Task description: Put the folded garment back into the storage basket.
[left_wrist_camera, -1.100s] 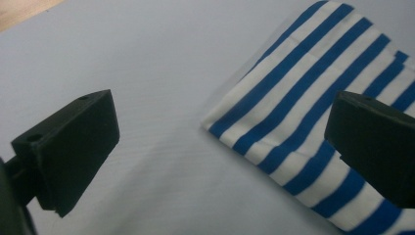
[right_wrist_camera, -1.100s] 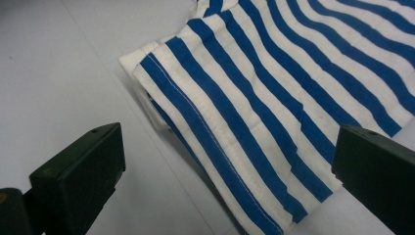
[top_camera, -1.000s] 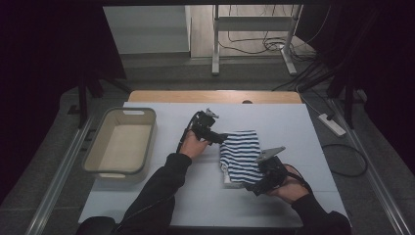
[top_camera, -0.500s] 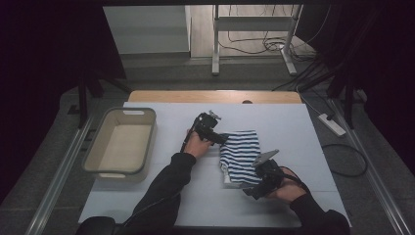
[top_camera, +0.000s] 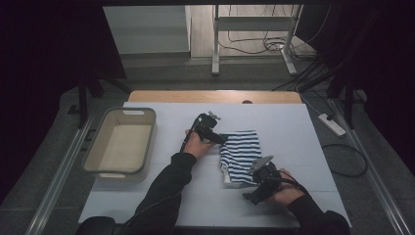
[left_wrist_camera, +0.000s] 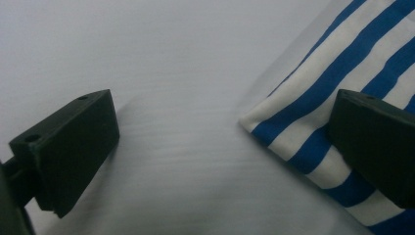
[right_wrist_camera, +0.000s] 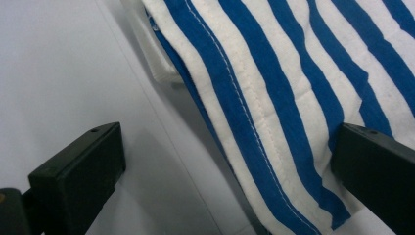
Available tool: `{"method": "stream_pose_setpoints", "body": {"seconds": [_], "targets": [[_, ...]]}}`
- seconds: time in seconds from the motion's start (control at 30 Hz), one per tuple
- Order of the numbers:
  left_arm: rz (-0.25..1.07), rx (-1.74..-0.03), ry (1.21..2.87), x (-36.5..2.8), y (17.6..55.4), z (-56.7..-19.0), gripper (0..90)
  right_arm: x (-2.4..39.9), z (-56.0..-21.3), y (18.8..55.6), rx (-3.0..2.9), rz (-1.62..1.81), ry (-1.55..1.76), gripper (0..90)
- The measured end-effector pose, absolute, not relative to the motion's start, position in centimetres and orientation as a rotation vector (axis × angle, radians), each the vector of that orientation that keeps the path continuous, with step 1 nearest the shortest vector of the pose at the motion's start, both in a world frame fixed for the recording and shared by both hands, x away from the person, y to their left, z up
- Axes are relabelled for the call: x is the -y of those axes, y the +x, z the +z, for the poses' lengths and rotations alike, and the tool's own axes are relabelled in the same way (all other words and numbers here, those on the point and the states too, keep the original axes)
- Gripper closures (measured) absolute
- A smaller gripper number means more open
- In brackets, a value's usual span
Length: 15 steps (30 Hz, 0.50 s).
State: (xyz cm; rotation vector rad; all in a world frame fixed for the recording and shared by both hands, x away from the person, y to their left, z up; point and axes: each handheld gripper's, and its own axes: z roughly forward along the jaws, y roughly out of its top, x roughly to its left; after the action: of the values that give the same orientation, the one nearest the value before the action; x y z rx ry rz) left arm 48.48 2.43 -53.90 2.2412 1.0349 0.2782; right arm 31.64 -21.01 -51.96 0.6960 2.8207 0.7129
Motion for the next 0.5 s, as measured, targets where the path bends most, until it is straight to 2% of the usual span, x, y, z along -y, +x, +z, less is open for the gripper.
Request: {"method": "stream_pose_setpoints", "body": {"seconds": [0.2,0.27,0.3,0.33,0.37,0.4,0.47,0.5], "targets": [[0.282,-1.033,2.237,-2.4,48.4,-53.9,0.0,21.0,-51.9,31.7,-2.823,0.7,0.689,0.4],[0.284,-1.02,2.234,-2.5,48.2,-53.9,1.6,21.0,-51.8,31.7,-2.82,0.698,0.697,4.4],[0.283,-1.005,2.225,-2.6,48.0,-53.9,6.8,21.1,-51.5,31.9,-2.807,0.7,0.726,12.3],[0.281,-0.997,2.222,-2.6,47.9,-53.8,10.1,21.3,-51.4,32.0,-2.797,0.703,0.737,16.1],[0.281,-0.997,2.222,-2.6,47.9,-53.8,13.9,21.3,-51.4,32.0,-2.797,0.703,0.737,16.1],[0.278,-0.986,2.221,-2.6,47.7,-53.8,13.9,21.4,-51.3,32.0,-2.789,0.707,0.75,19.2],[0.268,-0.965,2.224,-2.5,47.4,-53.6,25.9,21.5,-51.1,32.2,-2.77,0.709,0.771,28.9],[0.268,-0.965,2.224,-2.5,47.4,-53.6,30.3,21.5,-51.1,32.2,-2.77,0.709,0.771,28.9]]}}
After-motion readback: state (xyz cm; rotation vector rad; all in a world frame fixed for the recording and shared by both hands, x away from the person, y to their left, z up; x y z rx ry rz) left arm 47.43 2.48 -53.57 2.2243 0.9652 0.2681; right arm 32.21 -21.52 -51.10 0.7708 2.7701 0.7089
